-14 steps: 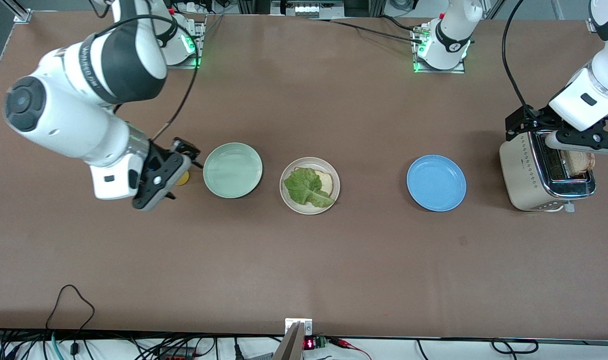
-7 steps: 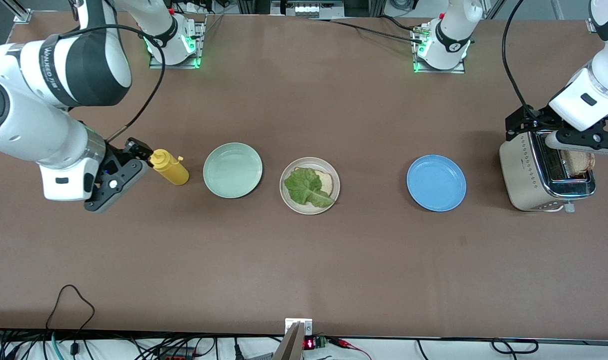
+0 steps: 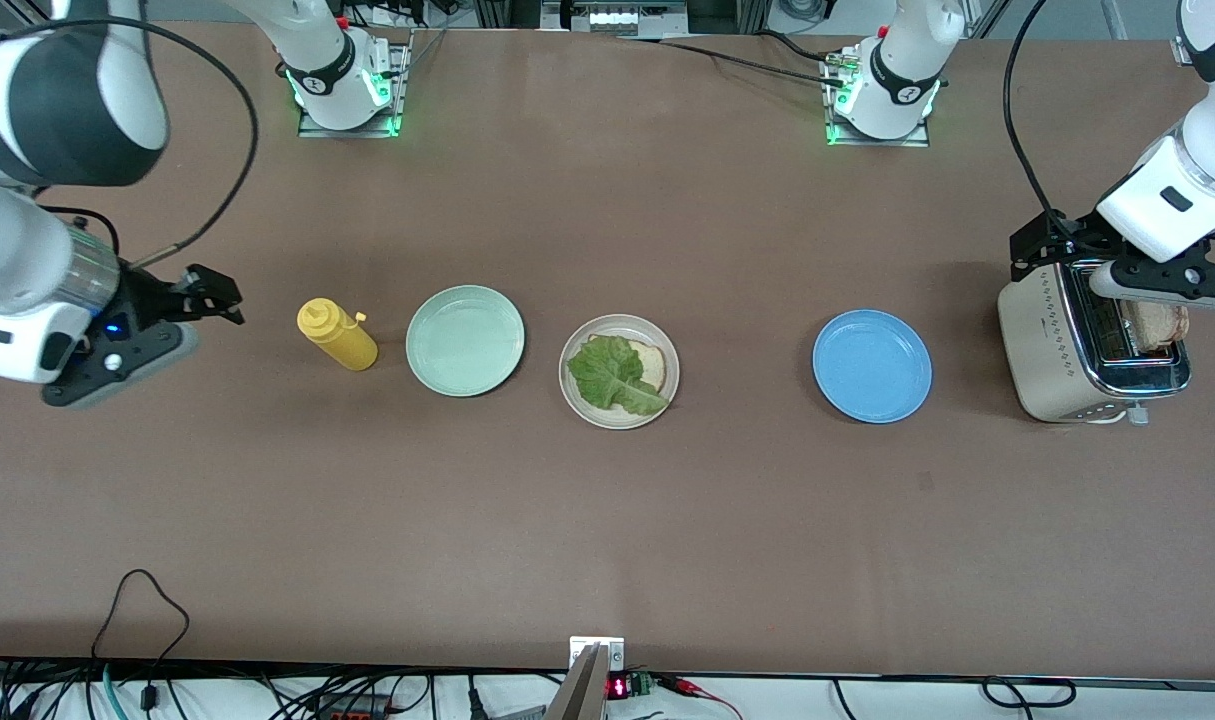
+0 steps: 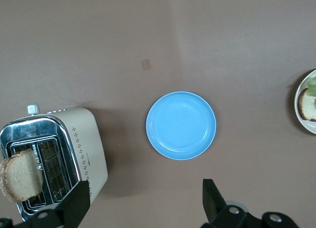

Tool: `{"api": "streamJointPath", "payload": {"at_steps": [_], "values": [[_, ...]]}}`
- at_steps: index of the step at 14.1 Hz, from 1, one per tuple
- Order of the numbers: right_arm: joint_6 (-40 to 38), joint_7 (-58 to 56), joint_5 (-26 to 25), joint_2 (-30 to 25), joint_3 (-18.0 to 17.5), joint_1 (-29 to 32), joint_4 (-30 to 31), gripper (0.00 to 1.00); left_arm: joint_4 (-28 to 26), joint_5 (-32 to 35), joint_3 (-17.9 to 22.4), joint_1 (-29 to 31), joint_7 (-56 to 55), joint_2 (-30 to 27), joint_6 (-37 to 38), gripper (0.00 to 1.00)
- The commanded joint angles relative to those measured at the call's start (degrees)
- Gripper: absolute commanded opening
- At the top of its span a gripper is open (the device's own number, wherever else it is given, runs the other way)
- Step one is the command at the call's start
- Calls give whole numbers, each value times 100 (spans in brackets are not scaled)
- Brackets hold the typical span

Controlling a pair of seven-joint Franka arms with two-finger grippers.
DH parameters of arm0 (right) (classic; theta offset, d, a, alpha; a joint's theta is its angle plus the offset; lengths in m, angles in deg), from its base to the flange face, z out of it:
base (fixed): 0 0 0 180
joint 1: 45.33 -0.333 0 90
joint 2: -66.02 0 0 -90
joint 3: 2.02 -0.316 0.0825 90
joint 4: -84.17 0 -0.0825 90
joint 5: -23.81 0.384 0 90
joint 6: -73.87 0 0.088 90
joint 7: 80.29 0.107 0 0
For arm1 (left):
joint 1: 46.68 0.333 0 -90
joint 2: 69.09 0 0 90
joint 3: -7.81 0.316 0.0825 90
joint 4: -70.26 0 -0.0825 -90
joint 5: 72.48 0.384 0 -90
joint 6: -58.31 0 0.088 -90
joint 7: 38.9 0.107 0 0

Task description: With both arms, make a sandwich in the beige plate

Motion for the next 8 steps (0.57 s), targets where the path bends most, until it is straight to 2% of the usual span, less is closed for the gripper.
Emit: {"api": "streamJointPath", "payload": {"at_steps": [1, 4, 6, 8], "values": [[-151, 539, -283, -373, -685, 657, 209, 100, 20, -47, 5, 26, 27, -34, 74, 100], [-336, 1311, -547, -593, -1310, 1255, 244, 100, 20, -55, 5, 26, 27, -34, 74, 100], [-258, 1943, -687, -917, -1661, 1528, 524, 100, 20, -55, 5, 26, 27, -34, 74, 100], [-126, 2253, -697, -1312, -1804, 1652, 902, 100, 20, -47, 5, 26, 27, -34, 74, 100]]}}
